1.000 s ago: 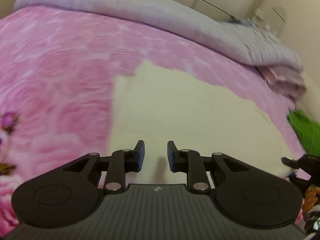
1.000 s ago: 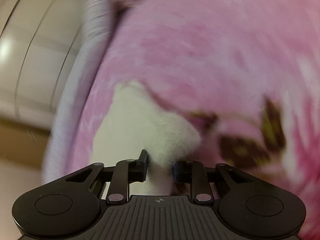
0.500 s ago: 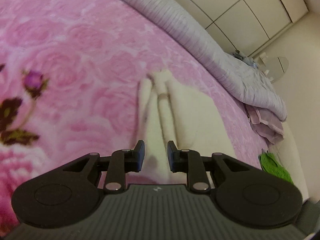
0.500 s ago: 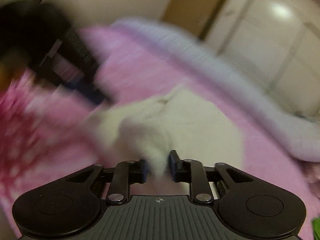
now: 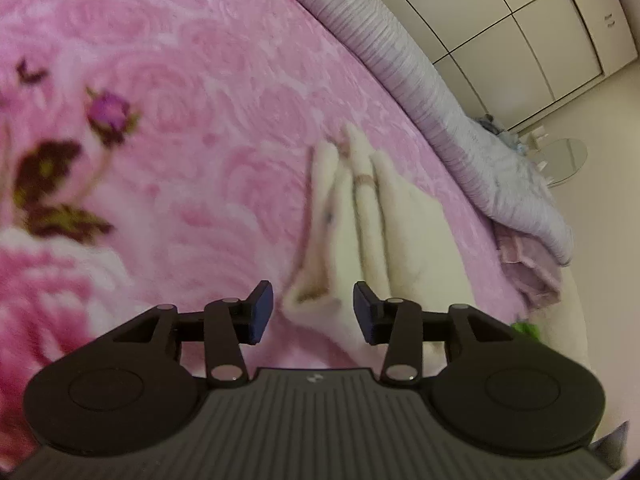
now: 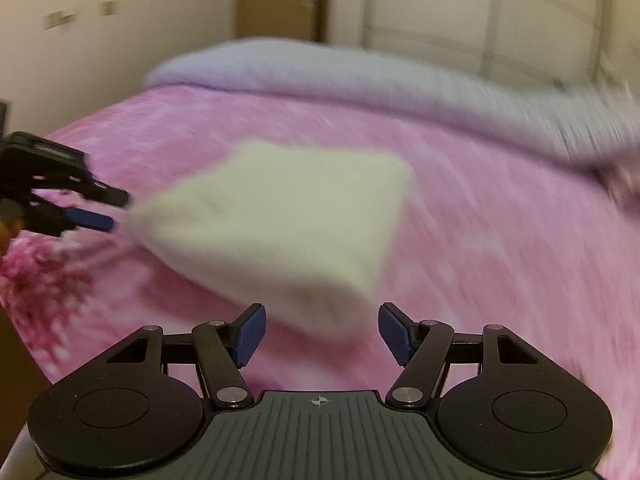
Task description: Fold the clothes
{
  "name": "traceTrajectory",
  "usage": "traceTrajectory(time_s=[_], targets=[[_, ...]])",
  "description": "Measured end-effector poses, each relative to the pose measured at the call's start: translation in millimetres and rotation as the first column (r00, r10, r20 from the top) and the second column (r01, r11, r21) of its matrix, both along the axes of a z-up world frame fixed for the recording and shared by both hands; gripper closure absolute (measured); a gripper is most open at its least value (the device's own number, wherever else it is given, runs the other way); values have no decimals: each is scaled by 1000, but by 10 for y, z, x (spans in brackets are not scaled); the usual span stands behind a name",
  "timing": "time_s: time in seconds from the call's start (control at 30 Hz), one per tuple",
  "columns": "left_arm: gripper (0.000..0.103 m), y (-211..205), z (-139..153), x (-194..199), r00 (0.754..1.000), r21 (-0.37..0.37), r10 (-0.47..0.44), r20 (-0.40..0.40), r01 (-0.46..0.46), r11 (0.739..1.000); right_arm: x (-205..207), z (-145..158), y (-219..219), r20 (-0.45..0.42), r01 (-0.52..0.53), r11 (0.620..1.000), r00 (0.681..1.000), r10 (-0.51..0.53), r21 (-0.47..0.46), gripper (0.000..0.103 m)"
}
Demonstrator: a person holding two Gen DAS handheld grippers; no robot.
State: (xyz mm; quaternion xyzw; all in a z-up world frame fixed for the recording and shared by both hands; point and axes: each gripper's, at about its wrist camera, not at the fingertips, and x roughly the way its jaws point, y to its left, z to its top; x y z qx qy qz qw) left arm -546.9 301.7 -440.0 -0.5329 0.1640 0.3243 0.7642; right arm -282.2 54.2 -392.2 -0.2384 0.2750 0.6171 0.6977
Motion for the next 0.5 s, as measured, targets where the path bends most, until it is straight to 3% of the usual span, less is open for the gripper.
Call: traceTrajectory(time_s=[0.07, 0.17, 0.2, 0.23, 0.3, 0.4, 0.5], targets=[[62, 51, -68, 66, 1000, -28, 2, 30, -1, 1000, 87, -74, -3, -72, 13, 1000, 997, -11, 23, 37], [63, 143, -197, 180, 1000, -58, 14, 13, -13, 998, 141, -197, 75, -142, 63, 996, 988, -53, 66, 40], [64, 166, -239, 212, 1000, -67, 14, 14, -13, 998, 161, -232, 107, -156, 87, 993, 985, -74, 79, 56], [66, 175, -259, 234, 1000, -65, 12, 18, -11, 998, 190, -246, 127, -169, 107, 989, 982, -89, 99, 65], [77, 171, -259, 270, 1000, -44, 5, 14, -5, 999, 257, -275, 192, -188, 147, 984, 974, -126, 102, 77], [87, 86, -188, 275, 1000, 3, 3, -4, -3, 1000, 239, -203, 152, -141, 107, 989, 986, -92, 105, 91], [91, -56, -103, 245, 1000, 30, -11, 2, 11, 1000, 221, -120, 74, -80, 52, 992, 996, -43, 111, 95]])
